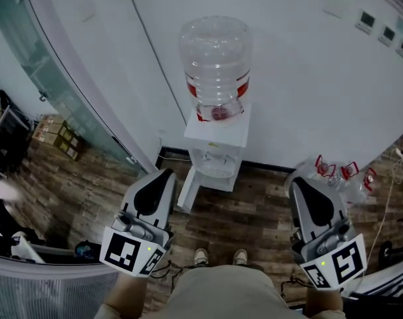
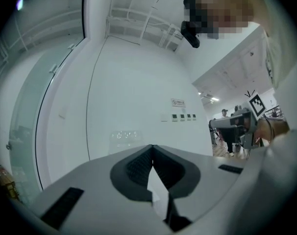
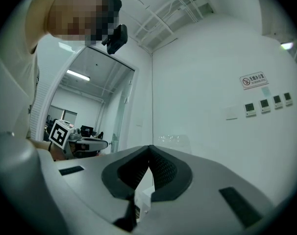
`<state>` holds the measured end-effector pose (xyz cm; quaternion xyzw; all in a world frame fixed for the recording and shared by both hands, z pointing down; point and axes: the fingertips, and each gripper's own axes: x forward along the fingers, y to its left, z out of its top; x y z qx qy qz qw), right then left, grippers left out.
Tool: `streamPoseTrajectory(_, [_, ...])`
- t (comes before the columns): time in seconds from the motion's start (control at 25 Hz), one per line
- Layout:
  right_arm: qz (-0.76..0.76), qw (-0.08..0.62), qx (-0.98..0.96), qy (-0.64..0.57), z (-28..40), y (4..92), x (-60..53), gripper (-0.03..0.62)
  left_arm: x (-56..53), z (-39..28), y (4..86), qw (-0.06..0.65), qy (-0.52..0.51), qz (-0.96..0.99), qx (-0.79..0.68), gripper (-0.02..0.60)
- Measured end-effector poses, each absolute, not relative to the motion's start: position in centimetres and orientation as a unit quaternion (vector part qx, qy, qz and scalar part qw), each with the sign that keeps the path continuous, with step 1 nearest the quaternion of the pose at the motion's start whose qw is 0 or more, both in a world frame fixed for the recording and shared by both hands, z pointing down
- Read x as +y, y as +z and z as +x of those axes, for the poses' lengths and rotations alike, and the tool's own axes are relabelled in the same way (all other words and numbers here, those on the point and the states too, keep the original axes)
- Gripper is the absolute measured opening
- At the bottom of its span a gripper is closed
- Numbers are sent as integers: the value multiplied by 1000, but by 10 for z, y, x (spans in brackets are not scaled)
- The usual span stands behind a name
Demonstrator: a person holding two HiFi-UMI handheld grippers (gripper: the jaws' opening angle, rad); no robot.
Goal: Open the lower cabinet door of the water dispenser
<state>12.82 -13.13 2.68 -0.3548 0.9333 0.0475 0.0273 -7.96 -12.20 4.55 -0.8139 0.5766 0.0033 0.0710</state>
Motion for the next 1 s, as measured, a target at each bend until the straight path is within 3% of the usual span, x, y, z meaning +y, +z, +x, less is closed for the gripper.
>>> streamPoseTrajectory(1.0, [-388, -18, 919, 71, 147, 39, -121, 8, -99, -81, 59, 60, -19, -815, 577, 6])
